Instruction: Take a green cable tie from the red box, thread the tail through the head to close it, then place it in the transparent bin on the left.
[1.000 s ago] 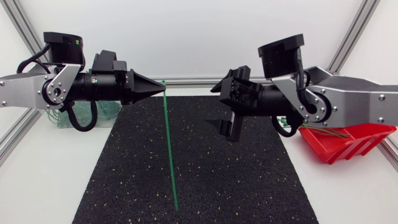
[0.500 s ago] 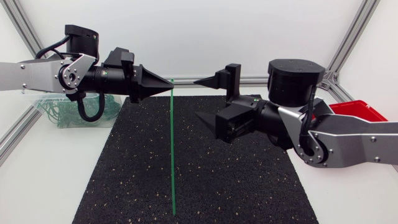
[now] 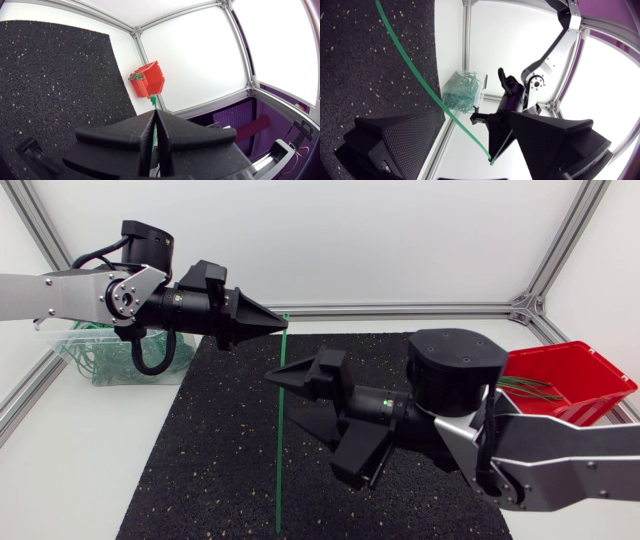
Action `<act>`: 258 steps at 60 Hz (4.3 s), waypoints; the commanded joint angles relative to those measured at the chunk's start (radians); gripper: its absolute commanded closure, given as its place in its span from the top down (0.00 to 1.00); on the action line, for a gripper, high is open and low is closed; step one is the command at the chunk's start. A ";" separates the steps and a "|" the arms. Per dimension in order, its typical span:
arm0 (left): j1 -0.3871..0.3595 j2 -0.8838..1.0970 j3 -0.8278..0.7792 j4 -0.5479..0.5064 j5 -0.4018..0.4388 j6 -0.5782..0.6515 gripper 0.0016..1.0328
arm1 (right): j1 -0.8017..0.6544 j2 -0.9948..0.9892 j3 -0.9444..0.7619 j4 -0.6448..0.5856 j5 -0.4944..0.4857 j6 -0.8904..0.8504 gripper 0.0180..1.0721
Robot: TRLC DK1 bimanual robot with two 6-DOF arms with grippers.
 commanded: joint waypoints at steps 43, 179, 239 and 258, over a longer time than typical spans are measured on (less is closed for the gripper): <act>-0.014 0.042 0.035 -0.076 0.007 0.066 0.04 | 0.221 0.055 -0.261 0.145 0.019 -0.085 0.69; -0.089 -0.245 -0.232 -0.009 -0.112 0.223 0.04 | 0.053 -0.168 -0.071 -0.362 -0.182 1.046 0.05; -0.170 -0.512 -0.507 0.346 -0.180 0.160 0.04 | -0.098 -0.229 0.354 -1.015 -0.718 2.117 0.05; -0.247 -0.599 -0.605 0.499 -0.276 0.095 0.04 | -0.103 -0.229 0.434 -1.020 -0.733 2.502 0.05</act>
